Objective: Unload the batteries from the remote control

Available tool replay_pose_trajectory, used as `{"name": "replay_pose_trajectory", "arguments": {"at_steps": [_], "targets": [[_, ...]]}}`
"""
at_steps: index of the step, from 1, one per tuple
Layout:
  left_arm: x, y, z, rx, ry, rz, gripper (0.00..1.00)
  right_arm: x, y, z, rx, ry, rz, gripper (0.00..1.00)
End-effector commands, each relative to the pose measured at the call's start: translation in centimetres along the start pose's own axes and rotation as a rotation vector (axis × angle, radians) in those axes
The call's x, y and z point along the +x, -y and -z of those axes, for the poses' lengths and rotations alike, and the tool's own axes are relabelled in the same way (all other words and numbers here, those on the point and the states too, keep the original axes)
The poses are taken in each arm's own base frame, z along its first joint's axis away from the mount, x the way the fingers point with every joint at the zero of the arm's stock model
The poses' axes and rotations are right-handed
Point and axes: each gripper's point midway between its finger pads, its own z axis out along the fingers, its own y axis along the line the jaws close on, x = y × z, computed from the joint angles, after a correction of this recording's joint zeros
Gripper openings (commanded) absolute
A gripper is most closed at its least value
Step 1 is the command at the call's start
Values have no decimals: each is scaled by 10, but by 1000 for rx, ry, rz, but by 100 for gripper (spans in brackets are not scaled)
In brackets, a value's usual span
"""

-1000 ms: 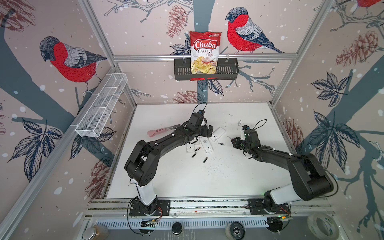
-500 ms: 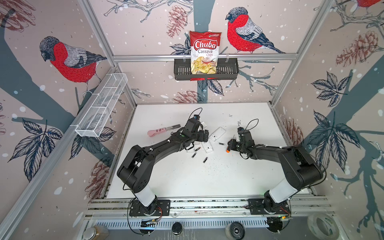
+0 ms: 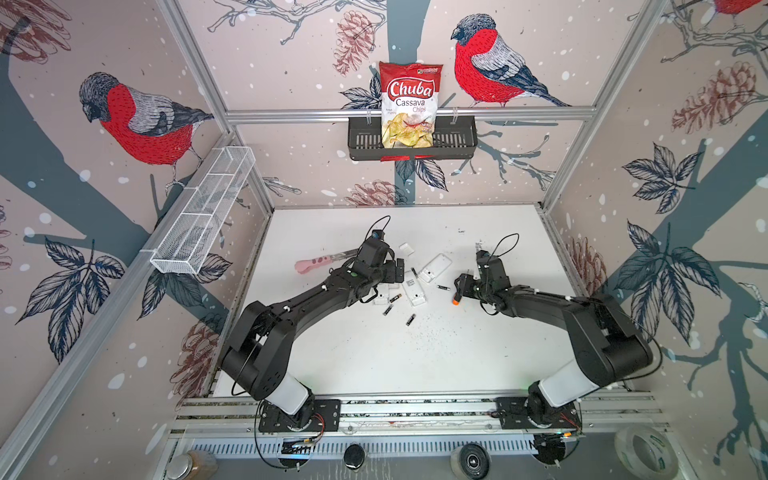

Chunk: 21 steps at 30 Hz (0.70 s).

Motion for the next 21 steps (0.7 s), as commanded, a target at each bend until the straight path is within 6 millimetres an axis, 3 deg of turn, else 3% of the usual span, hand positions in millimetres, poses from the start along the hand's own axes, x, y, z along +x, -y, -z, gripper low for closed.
{"name": "replay_pose_trajectory", "arguments": {"at_steps": [1,9,11,16,21], "targets": [[-21,-12,18,-58,78,22,96,-29,-3,19,13,100,12,60],[-58,-57,86,-237,320,63,96,-90,-6,96,22,424,-9,82],[-65,-67,102,-231,394,93,96,-99,1,114,54,503,-18,99],[-74,-108,140,-293,582,175,96,-108,36,154,189,699,-76,99],[-60,-150,168,-426,697,207,96,-106,63,177,281,867,-90,99]]}}
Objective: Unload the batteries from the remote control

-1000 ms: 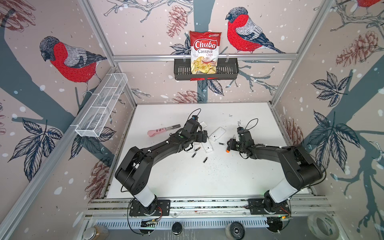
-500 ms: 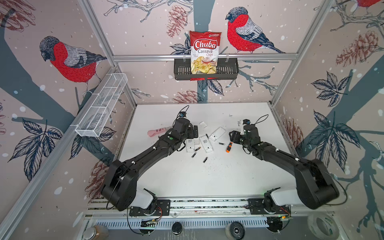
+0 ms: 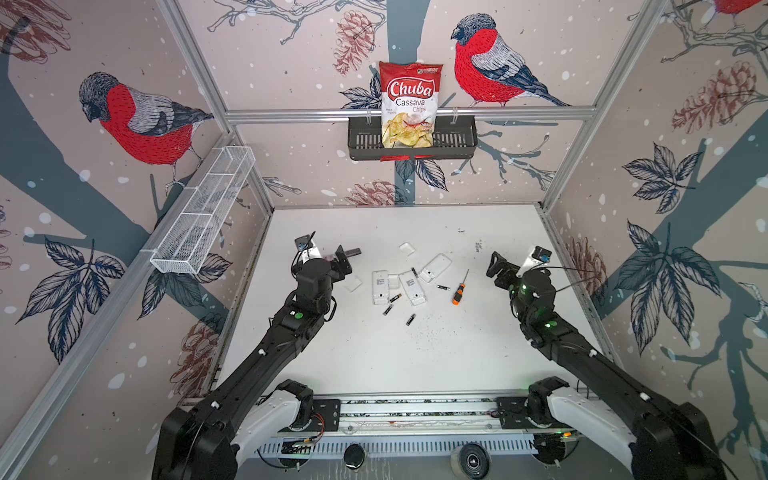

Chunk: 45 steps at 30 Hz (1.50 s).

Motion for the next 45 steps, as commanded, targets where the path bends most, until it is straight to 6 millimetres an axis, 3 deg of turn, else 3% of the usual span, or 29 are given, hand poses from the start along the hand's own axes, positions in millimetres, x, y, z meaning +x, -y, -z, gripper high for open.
{"name": "replay_pose_trajectory", "arguments": {"at_steps": [1,8,12,18,26,29,33,38,45], "targets": [[-19,-22,5,-70,133,-4,96,-28,21,5,96,183,1,99],[17,-80,-25,-178,110,-124,96,-11,56,4,243,269,254,99],[35,-107,-34,-153,149,-91,96,7,68,-2,264,236,275,99],[39,-109,-32,-110,246,-168,96,15,73,4,262,276,333,99],[68,-100,-44,-21,226,-221,96,9,92,28,215,399,257,99],[70,-102,-40,-29,248,-215,96,22,86,9,182,317,293,99],[74,-100,-56,-45,189,-235,96,22,92,-6,197,302,282,99],[75,-101,-63,-72,168,-241,97,37,105,-55,183,89,235,99],[75,-100,-62,-71,171,-245,97,37,103,-53,178,97,242,99]]}}
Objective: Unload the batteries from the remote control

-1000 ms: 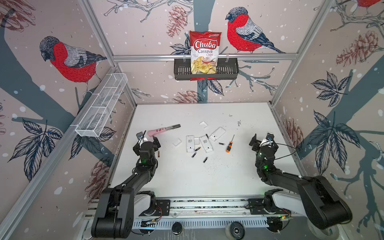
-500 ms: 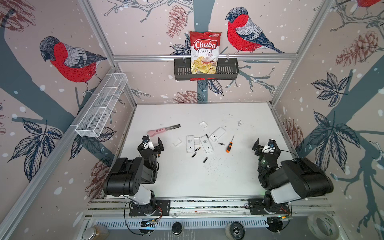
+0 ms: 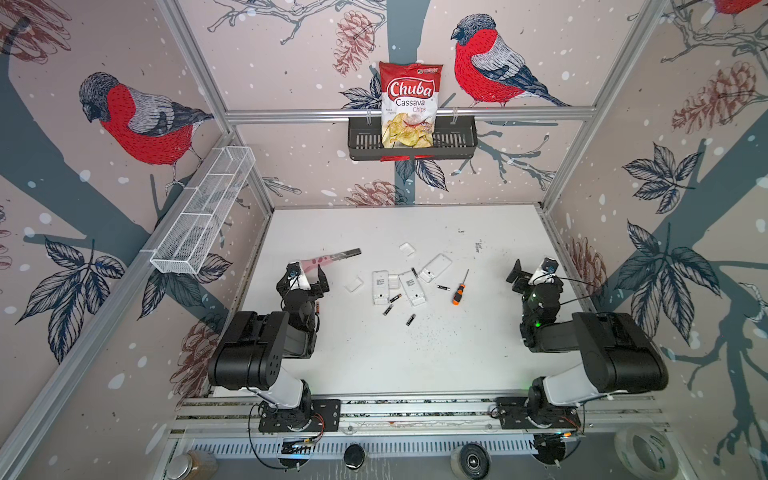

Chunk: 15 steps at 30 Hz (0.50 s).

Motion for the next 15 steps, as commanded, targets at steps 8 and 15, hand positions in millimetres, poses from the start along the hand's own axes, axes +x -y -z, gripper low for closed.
{"name": "replay_pose_trajectory", "arguments": {"at_steps": [8,15], "targets": [[-4,0,-2,-7,13,-14,97,4,-4,0,-22,-22,-14,99],[-2,17,-6,71,-8,-55,97,4,-4,0,-21,-22,-14,99]]}}
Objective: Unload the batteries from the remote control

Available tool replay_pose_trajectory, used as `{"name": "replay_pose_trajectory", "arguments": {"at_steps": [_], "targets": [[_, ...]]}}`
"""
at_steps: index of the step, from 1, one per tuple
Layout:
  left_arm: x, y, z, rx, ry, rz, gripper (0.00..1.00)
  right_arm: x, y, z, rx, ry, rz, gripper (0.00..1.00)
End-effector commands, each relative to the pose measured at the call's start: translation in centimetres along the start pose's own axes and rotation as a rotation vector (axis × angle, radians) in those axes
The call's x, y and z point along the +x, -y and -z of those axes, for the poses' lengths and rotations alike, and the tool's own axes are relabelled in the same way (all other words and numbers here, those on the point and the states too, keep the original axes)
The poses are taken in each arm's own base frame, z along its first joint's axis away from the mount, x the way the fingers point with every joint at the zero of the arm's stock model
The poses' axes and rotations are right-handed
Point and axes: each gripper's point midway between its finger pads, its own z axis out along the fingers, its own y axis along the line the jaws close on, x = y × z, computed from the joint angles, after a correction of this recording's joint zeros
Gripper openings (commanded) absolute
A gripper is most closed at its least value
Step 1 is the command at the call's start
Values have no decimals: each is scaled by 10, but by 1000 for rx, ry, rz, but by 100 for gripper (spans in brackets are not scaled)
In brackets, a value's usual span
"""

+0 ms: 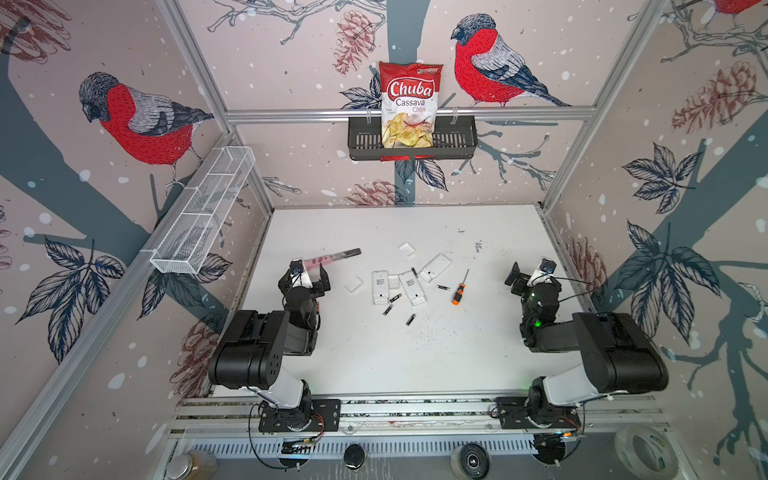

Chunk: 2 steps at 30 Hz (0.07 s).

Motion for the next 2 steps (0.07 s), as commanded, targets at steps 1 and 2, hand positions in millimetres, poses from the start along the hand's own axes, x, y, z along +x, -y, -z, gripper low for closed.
{"name": "replay_pose_trajectory", "arguments": {"at_steps": [1,2], "targets": [[0,6,0,30,-1,-24,97,-6,-1,0,-5,21,-19,99],[-1,5,0,31,3,-23,97,-6,-1,0,-6,21,-19,99]]}}
